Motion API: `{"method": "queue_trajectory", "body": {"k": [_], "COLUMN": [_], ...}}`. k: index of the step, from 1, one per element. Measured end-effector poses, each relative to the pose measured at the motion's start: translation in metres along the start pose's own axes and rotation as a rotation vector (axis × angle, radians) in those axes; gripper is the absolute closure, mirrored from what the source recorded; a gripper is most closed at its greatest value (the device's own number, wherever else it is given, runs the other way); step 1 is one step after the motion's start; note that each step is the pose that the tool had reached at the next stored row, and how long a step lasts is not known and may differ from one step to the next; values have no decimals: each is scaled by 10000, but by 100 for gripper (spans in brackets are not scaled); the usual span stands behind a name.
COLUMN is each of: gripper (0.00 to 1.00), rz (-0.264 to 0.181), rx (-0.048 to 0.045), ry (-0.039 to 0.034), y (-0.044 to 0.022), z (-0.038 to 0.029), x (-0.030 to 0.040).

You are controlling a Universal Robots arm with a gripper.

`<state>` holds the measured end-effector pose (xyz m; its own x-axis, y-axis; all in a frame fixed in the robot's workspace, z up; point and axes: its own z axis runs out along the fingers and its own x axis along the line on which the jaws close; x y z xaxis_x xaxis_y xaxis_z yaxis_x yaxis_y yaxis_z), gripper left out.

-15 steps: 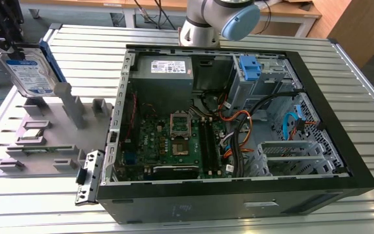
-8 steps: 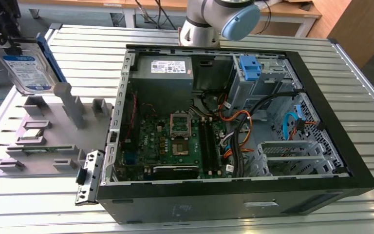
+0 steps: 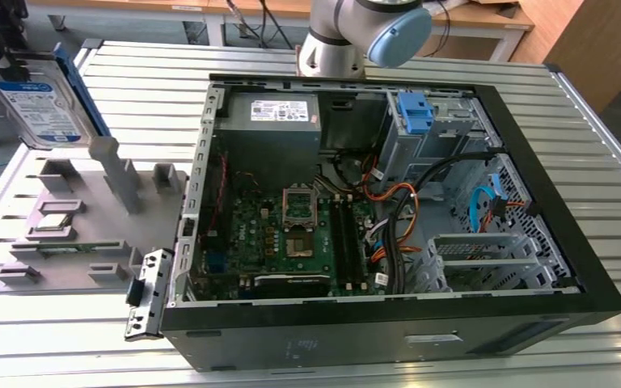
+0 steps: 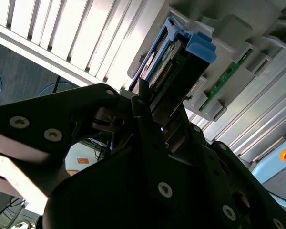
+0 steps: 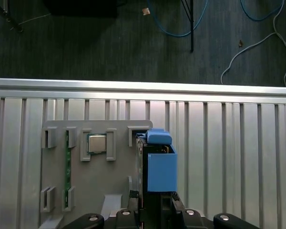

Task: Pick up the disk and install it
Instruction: 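Pick up the disk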

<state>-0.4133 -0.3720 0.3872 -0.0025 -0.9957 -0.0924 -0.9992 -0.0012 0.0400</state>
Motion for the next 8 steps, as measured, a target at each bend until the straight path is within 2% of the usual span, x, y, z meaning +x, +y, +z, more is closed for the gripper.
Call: {"method": "queue_trajectory", "body": {"k": [8], "gripper": [65], "rz": [0], "rx": [0], "ry": [0], "y": [6], "z": [-145], "x": [-13]}}
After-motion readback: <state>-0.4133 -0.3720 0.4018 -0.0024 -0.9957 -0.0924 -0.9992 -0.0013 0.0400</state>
